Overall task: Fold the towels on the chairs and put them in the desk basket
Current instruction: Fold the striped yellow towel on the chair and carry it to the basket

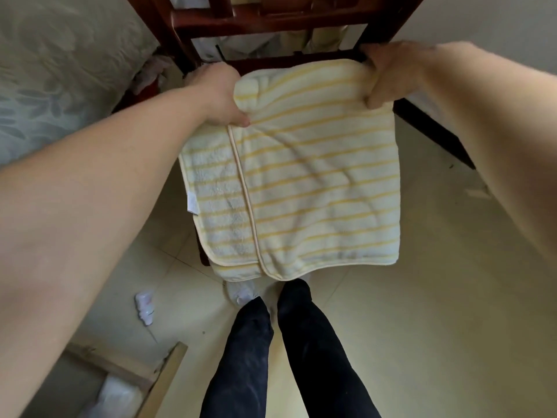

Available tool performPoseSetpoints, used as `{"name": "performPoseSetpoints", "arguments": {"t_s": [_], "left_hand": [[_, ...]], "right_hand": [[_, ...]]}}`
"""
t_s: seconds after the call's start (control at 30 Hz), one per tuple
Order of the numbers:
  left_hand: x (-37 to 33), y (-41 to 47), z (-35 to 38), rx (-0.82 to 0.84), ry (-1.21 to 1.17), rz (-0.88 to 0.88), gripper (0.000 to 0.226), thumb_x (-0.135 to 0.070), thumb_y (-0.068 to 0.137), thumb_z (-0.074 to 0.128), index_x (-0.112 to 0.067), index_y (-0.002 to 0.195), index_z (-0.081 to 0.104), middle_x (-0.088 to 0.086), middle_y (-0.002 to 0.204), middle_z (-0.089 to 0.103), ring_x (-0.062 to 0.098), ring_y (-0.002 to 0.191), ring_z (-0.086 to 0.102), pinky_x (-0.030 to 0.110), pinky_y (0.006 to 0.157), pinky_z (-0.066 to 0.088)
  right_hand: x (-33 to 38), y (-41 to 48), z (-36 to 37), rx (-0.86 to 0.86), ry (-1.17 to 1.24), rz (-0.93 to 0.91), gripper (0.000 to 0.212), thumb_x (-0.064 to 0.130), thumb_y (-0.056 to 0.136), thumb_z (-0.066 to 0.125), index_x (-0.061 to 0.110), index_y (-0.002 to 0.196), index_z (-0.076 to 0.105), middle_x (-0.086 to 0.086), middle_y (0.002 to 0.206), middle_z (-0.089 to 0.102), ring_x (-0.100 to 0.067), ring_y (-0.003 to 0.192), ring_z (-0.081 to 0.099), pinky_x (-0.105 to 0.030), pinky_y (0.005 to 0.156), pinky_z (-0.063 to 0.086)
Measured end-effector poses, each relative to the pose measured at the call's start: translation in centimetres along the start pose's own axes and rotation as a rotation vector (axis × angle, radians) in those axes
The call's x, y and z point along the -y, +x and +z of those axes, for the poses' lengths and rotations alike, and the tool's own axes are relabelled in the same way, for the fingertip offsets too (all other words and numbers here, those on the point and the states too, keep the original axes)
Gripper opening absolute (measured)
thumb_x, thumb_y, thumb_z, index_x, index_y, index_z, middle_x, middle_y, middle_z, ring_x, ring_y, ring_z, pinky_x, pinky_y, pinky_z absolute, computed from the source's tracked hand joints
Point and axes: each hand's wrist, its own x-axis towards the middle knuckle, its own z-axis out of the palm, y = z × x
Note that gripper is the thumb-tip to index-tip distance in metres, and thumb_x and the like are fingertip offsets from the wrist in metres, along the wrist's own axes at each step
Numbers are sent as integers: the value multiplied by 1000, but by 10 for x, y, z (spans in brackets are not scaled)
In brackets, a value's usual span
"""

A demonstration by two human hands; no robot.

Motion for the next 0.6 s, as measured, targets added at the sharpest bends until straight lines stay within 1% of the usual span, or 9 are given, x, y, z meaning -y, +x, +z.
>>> {"name": "performPoseSetpoints", "arguments": {"t_s": [0.07,0.13,0.2,0.27,0.33,0.37,0.43,0.5,0.6], "left_hand": [[3,-7,-5,-56,5,66,43,-44,69,83,-19,96,60,9,104,62,35,101,58,38,78,45],[8,-21,-13,-139,-18,75,54,-46,70,81,-13,109,61,19,115,57,39,112,52,43,89,45],[9,-35,-24,-218,-85,30,61,-45,72,78,-10,119,58,22,123,48,40,120,46,46,96,41],[4,-51,-37,-330,-101,7,61,-39,74,77,-10,121,54,21,128,44,38,126,41,48,99,38],[-2,-65,-46,-446,-73,6,56,-36,74,74,-9,119,53,18,127,45,36,124,41,48,98,36],[-5,-71,-45,-492,-62,7,53,-34,74,72,-10,118,53,17,126,47,36,122,42,47,98,36],[-8,-91,-39,-569,-39,16,48,-30,73,68,-13,116,55,14,120,51,34,115,45,45,96,35],[-9,-113,-22,-658,-18,47,40,-28,73,63,-15,110,57,12,113,54,32,107,47,42,90,34],[-11,-146,15,-785,16,79,32,-24,76,61,-13,106,59,11,105,58,28,101,45,38,87,34]], "right_hand": [[-1,-5,-6,36,-72,3,86,39,68,83,16,142,47,-14,137,54,-37,125,51,-46,100,45],[-4,-14,-10,7,-110,-28,76,43,70,83,11,134,55,-15,126,58,-36,116,53,-46,96,45],[-10,-25,-13,-127,-94,-49,66,41,73,82,10,126,59,-14,110,57,-34,102,54,-46,88,48],[-10,-43,-13,-340,-94,-70,60,37,74,81,9,122,59,-19,115,53,-39,103,54,-49,84,50],[-7,-62,-10,-515,-63,-85,56,31,75,75,6,122,57,-24,128,47,-45,110,52,-52,81,50],[-8,-69,-4,-578,-39,-92,53,29,77,72,5,122,55,-25,129,46,-46,111,50,-52,79,49],[-10,-88,12,-691,-17,-109,45,25,80,65,6,120,54,-24,124,49,-44,108,50,-50,72,47],[-14,-106,35,-819,-40,-120,38,23,83,58,9,118,55,-23,113,54,-42,99,53,-47,67,43],[-9,-128,77,-939,-110,-105,39,16,85,56,17,124,54,-18,105,57,-37,89,54,-42,68,37]]}}
